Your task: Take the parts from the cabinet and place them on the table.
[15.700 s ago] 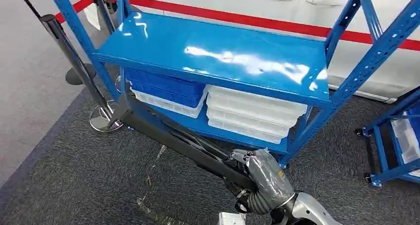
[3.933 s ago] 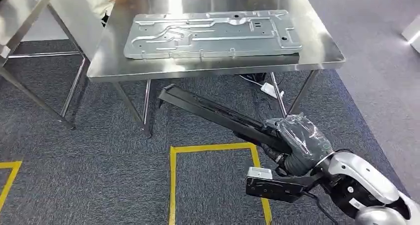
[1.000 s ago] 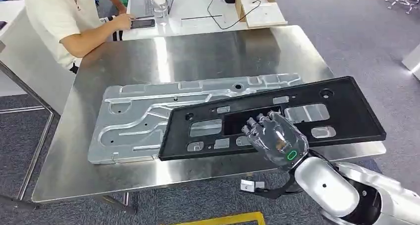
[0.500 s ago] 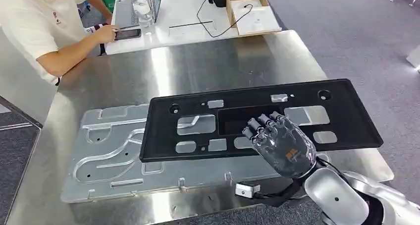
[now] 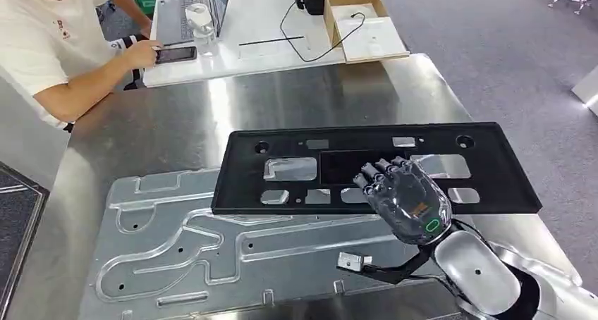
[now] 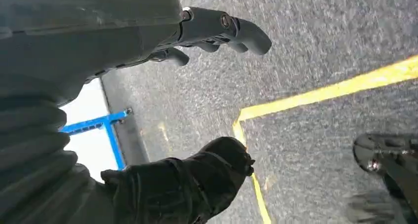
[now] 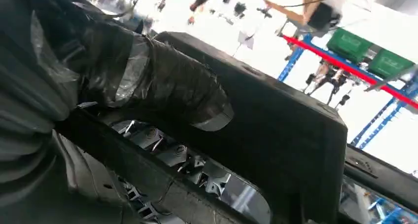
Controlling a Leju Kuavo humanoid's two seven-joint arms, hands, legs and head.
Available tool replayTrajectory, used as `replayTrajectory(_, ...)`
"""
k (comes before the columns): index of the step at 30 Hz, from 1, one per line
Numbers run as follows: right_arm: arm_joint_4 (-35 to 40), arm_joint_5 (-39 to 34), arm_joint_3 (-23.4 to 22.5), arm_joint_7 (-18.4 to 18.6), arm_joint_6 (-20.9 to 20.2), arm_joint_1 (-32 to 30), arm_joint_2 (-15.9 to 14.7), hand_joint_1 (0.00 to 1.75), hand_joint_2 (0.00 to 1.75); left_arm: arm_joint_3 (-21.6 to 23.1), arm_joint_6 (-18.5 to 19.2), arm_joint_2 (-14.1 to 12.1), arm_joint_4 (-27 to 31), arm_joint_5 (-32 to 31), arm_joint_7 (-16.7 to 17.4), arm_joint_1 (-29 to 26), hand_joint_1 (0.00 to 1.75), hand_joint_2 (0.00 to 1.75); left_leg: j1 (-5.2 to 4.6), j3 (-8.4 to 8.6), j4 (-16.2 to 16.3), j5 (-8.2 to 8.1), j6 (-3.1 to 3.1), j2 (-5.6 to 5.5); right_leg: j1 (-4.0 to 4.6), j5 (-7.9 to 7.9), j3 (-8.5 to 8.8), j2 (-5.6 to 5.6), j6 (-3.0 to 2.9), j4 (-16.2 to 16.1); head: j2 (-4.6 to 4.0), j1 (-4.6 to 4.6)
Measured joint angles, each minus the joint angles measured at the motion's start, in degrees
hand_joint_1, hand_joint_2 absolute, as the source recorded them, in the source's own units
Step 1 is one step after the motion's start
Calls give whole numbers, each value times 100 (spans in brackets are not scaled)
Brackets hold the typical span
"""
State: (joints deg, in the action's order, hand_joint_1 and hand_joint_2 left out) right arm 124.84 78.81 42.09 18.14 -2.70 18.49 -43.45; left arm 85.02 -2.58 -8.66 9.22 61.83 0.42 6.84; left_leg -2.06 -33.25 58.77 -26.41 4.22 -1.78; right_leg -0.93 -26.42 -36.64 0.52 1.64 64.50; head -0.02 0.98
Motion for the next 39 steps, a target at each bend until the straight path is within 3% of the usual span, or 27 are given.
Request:
replayTrajectory(2,-363,-356,-188,-53,400,-130,26,175,175,7,-9,4,0,-15,9,20,0,175,-25,-36,132,-119,-65,-32,16,-9,120,28,-32,-305,0,0)
replayTrajectory(3,-556,-548,-285,-117,518,-165,37,175,175,15,-9,9,0,-30,9,17,0,175,-16,-80,115,-104,-84,-46,36,-62,132,20,-128,-307,0,-15)
replayTrajectory(5,-953,-758,-433,-234,729,-244,57,175,175,48,-7,20,0,-59,11,13,0,175,-8,-73,94,-93,-109,-52,40,-58,129,17,-167,-365,0,-2)
replayTrajectory(6,-1163,-810,-474,-280,803,-246,81,0,0,63,-7,17,0,-66,11,20,0,175,-45,-87,112,-121,-131,-62,-2,-44,157,5,-192,-403,0,-13)
replayTrajectory(8,-1546,-898,-566,-328,891,-254,142,0,0,103,-6,28,0,-81,9,21,0,175,5,-224,457,-331,-237,48,-12,-52,230,-15,-221,-450,0,-44)
replayTrajectory(10,-1907,-957,-607,-391,943,-258,238,0,0,129,2,30,0,-118,9,27,0,175,84,-707,1345,-661,-324,86,-9,-83,259,-50,-252,-449,0,-41)
replayTrajectory(11,-2055,-959,-607,-415,943,-269,302,0,0,136,4,35,0,-122,9,28,0,175,116,-909,1666,-723,-357,94,-11,-99,273,-61,-253,-449,2,-35)
replayTrajectory(12,-2191,-957,-605,-428,926,-292,360,0,0,140,13,42,0,-125,22,26,0,175,145,-1012,1768,-666,-379,100,-17,-120,293,-68,-249,-449,2,-39)
replayTrajectory(13,-2298,-932,-590,-457,898,-304,419,0,0,144,15,46,0,-129,52,21,0,0,168,-985,1619,-488,-395,108,-20,-140,320,-71,-242,-449,2,-39)
replayTrajectory(15,-2452,-926,-555,-472,786,-300,538,0,0,146,123,50,0,-109,98,17,0,0,196,-588,673,117,-387,125,-34,-195,414,-69,-218,-452,0,-39)
replayTrajectory(16,-2504,-926,-535,-479,731,-299,584,0,0,146,164,50,0,-85,116,17,0,0,196,-411,218,272,-368,129,-44,-223,460,-71,-196,-462,0,-42)
replayTrajectory(18,-2592,-948,-496,-479,661,-295,669,0,0,149,210,52,0,-63,140,30,0,0,121,-254,68,169,-326,119,-37,-239,467,-68,-143,-485,0,-39)
replayTrajectory(21,-2655,-1007,-421,-444,589,-304,732,0,0,149,227,52,0,-46,138,42,0,0,98,-228,-12,140,-251,123,-57,-241,499,-76,-38,-537,0,-39)
replayTrajectory(22,-2666,-1046,-419,-429,567,-308,739,0,0,149,221,57,0,-61,142,35,0,0,156,-143,-113,175,-210,136,-83,-307,482,-70,-20,-493,2,-22)
replayTrajectory(23,-2681,-1079,-417,-417,543,-306,752,0,0,155,214,59,0,-83,160,39,0,0,132,-91,-166,179,-159,141,-56,-429,406,-65,-34,-278,2,-24)
replayTrajectory(25,-2708,-1114,-404,-409,521,-311,756,0,0,164,212,59,0,-118,181,40,0,0,119,-90,-163,162,-97,147,-37,-803,-40,-55,-47,573,0,-4)
replayTrajectory(26,-2727,-1132,-395,-409,517,-331,758,0,0,166,199,59,0,-118,184,42,0,0,109,-89,-161,150,-80,146,-36,-924,-273,-55,-37,971,2,-9)
replayTrajectory(27,-2745,-1140,-389,-409,510,-347,761,0,0,168,201,59,0,-118,184,41,0,0,106,-90,-149,144,-76,141,-36,-920,-409,-56,-29,1156,0,-13)
replayTrajectory(28,-2760,-1142,-384,-409,508,-355,767,0,0,168,199,59,0,-118,184,41,0,0,106,-88,-133,132,-80,132,-38,-777,-407,-58,-16,1072,0,-7)
replayTrajectory(29,-2773,-1145,-384,-409,504,-351,774,0,0,168,199,57,0,-120,190,40,0,0,109,-86,-109,113,-89,124,-52,-547,-290,-60,-7,770,2,-7)
replayTrajectory(31,-2786,-1147,-384,-409,530,-342,782,0,0,170,199,59,0,-155,265,40,0,0,118,-94,15,43,-141,99,-90,-38,142,-62,13,-178,2,-7)
replayTrajectory(32,-2797,-1181,-384,-407,595,-341,798,0,0,175,173,57,0,-184,310,35,0,0,103,-139,74,23,-172,89,-71,-156,200,-52,-4,-284,0,-11)
replayTrajectory(36,-2710,-1250,-393,-385,960,-371,922,0,0,264,77,61,0,-303,452,24,0,0,96,-217,142,64,-269,70,-31,-56,165,-42,-123,-331,2,-18)
replayTrajectory(37,-2638,-1239,-393,-371,1035,-371,990,0,0,269,70,63,0,-367,487,30,0,0,116,-238,179,-10,-307,83,-64,-20,165,-55,-173,-375,0,-7)
replayTrajectory(39,-2422,-1263,-395,-376,1085,-372,1121,0,0,275,59,74,0,-468,494,32,0,0,146,-383,635,-419,-403,114,-64,21,153,-70,-235,-395,0,-50)
